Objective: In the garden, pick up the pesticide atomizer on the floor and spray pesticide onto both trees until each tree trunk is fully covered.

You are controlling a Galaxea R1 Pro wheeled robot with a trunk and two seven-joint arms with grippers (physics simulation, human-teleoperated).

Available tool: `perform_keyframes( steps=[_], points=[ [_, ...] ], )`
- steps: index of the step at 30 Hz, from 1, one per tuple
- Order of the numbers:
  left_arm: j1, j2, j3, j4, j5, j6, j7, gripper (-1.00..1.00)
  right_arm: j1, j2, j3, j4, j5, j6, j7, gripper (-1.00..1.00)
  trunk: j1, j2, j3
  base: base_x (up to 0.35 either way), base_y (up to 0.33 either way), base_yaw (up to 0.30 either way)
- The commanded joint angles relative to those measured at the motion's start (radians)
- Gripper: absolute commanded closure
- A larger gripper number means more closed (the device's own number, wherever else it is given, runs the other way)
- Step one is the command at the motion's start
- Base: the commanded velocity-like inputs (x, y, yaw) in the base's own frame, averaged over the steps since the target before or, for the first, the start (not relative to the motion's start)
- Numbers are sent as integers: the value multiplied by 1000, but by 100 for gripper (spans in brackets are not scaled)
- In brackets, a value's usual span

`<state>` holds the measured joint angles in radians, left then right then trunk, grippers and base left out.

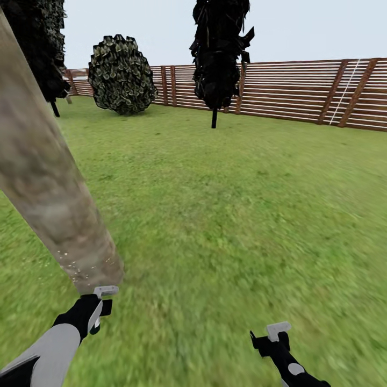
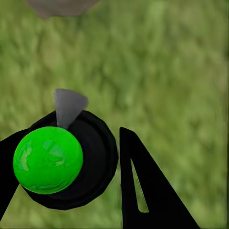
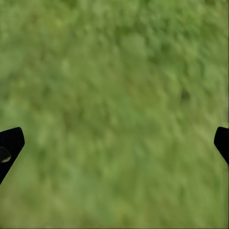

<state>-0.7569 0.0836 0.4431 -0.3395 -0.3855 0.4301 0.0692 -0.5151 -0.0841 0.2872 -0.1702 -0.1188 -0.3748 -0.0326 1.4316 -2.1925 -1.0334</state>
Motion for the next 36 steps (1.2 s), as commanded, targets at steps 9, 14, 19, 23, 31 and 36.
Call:
perform_keyframes(
  steps=[9,14,19,23,31,36],
  points=[
    [-1,1,7,-1,-1,4,2,100,1,0,9,0,-10,-3,-3,-100,0,0,-1,196,-233,274],
    [-1,5,10,-2,-1,3,3,100,1,0,9,0,-10,-3,-3,-100,0,0,-1,216,-220,277],
    [0,8,12,-4,-1,3,5,100,1,0,9,0,-11,-3,-3,-100,0,0,-1,224,-212,277],
    [1,15,12,-5,0,3,23,100,1,0,9,0,-11,-3,-3,-100,0,0,-1,216,-212,277],
    [1,15,12,-1,9,2,78,100,1,0,9,0,-11,-3,-3,-100,0,0,-1,214,-212,277],
    [1,13,12,0,13,4,74,100,1,0,9,0,-12,-3,-3,-100,0,0,-1,159,-231,277]
  ],
)
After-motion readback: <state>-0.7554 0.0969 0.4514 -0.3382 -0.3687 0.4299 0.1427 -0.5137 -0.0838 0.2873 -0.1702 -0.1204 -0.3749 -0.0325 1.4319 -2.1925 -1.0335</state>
